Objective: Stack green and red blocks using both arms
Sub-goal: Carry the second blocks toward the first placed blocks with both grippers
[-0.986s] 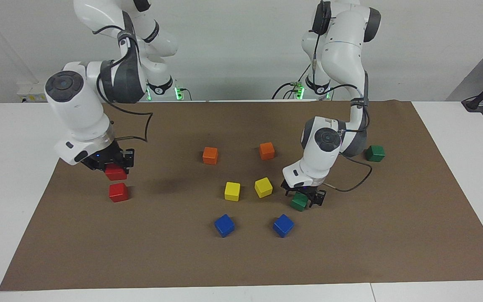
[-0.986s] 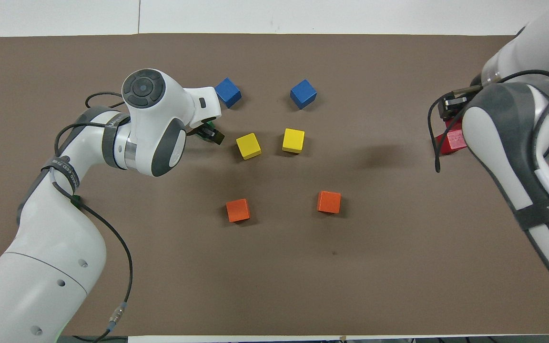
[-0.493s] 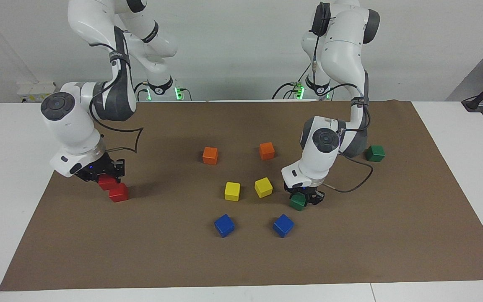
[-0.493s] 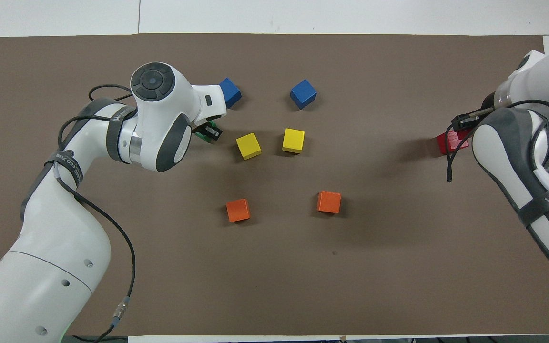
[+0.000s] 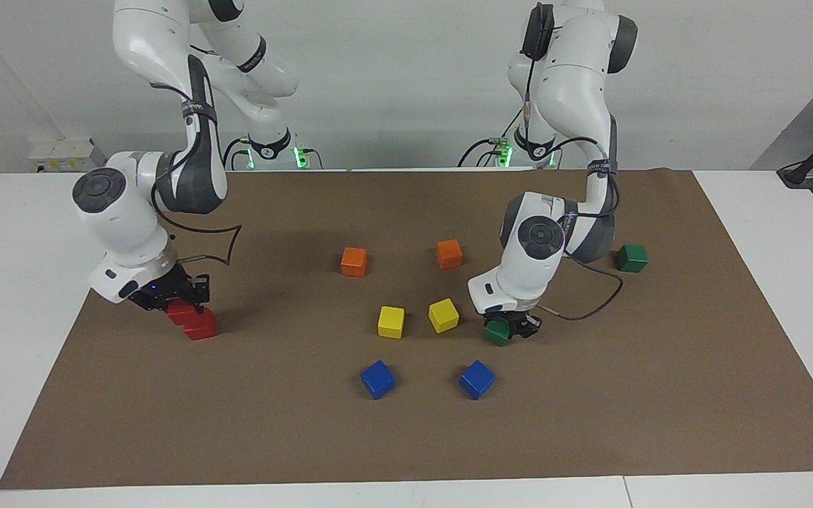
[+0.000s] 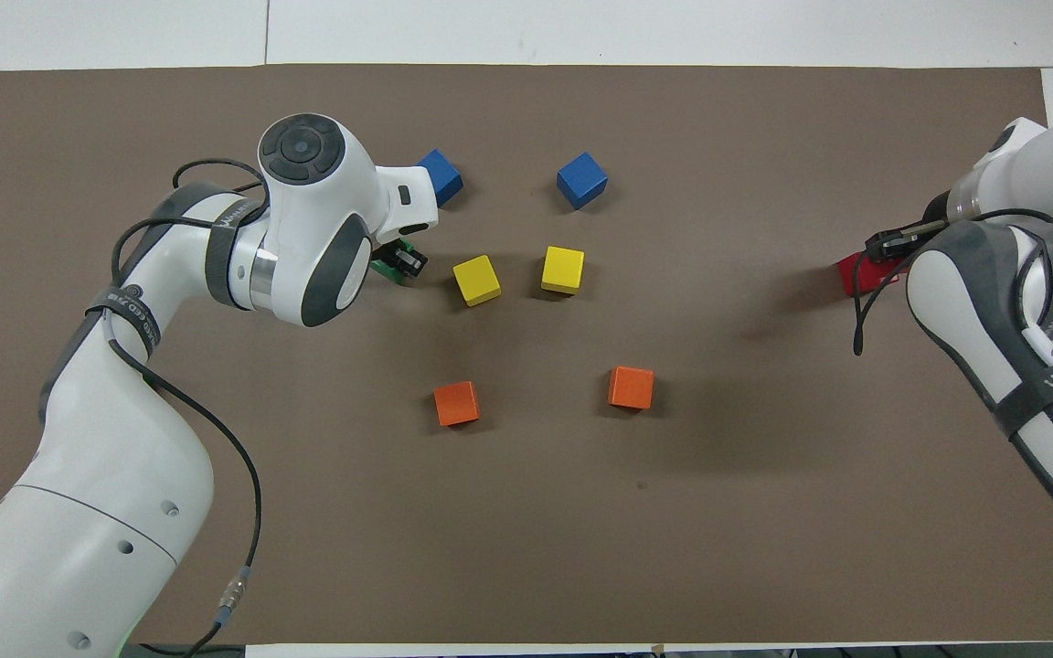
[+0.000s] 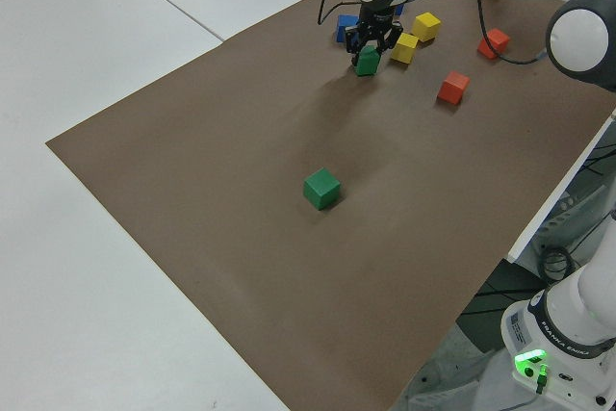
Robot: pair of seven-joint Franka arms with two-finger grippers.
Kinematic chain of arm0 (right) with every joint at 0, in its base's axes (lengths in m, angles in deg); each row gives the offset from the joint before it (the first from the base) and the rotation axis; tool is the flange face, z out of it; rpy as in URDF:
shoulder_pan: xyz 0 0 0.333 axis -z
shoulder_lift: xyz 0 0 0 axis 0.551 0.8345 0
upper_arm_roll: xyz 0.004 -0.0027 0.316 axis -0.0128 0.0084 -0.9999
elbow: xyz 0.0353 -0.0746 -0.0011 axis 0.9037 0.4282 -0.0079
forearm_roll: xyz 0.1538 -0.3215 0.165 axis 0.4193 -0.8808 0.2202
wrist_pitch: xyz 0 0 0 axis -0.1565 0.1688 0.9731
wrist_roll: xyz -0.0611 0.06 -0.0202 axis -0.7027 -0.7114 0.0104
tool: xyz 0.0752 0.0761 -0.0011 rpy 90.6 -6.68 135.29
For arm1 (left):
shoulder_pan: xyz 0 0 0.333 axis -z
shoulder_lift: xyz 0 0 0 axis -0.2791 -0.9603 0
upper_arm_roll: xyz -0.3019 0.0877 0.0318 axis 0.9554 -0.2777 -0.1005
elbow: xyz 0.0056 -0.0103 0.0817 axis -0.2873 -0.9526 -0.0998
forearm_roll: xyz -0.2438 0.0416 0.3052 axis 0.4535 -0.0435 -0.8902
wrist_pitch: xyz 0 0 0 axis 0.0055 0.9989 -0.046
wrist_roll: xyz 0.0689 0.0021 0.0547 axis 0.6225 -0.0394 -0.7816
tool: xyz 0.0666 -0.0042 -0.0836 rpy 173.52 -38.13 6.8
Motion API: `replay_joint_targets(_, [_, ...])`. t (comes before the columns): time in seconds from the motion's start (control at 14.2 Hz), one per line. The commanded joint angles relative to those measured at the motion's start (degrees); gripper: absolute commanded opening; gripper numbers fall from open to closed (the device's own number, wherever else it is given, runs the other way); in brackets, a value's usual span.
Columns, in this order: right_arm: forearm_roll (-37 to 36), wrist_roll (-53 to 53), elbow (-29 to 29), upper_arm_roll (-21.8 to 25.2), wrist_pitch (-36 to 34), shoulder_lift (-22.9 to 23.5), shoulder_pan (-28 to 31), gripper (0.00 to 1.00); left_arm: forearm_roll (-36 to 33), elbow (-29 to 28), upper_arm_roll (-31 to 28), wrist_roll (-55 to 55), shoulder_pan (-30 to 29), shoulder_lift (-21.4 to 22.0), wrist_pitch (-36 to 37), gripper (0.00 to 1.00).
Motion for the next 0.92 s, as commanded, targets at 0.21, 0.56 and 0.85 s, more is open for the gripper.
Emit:
replay_joint_targets(0.21, [1.4, 5.7, 5.4, -0.8, 6.4, -0.9, 2.5, 0.00, 3.7, -0.9, -1.1, 0.5, -5.5, 11.3, 8.9, 0.00])
replay_joint_targets(0.56, [1.4, 7.8, 6.2, -0.9, 6.9, -1.1, 2.4, 0.00, 3.7, -14.7, -1.3, 0.7, -12.5, 26.3, 11.6, 0.00])
replay_joint_targets(0.85, [3.4, 7.5, 6.2, -0.9, 7.0, -1.1, 1.5, 0.00, 3.7, -20.9, -1.3, 7.8, -20.4, 33.1, 12.5, 0.00])
